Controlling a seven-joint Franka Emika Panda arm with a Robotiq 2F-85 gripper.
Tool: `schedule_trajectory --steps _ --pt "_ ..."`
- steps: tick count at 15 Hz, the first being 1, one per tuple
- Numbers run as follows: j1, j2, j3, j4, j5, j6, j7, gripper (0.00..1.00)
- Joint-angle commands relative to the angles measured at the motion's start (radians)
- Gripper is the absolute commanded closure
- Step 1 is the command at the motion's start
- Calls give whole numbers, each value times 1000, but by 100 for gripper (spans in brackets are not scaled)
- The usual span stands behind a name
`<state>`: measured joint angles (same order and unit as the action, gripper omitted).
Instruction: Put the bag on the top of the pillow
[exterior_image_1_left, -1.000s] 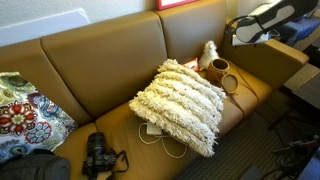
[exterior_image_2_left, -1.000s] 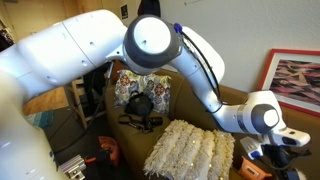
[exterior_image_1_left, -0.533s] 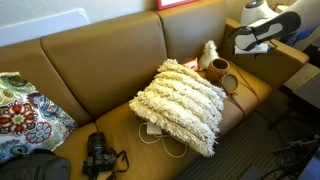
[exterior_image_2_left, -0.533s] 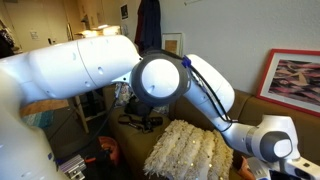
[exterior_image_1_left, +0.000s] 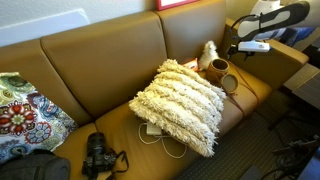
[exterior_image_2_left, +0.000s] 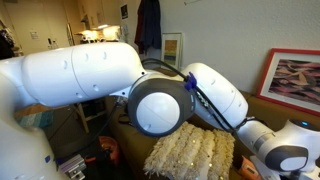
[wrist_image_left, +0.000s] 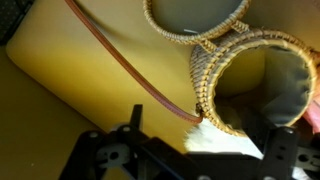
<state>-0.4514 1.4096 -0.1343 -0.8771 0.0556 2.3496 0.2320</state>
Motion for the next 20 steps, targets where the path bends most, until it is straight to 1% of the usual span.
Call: schedule_trajectory --steps 1,3,5,9,13,16,20 --pt "-11 71 36 100 28 -90 -109 0" --pt "7 107 33 126 21 -133 -117 0" --pt "28 64 32 27 10 -113 -119 0" --pt "49 75 30 14 11 -109 -120 0" --pt "50 75 23 19 14 -112 -108 0" --pt "56 75 -31 29 13 -92 12 0" --pt "52 67 -62 34 6 -85 81 0"
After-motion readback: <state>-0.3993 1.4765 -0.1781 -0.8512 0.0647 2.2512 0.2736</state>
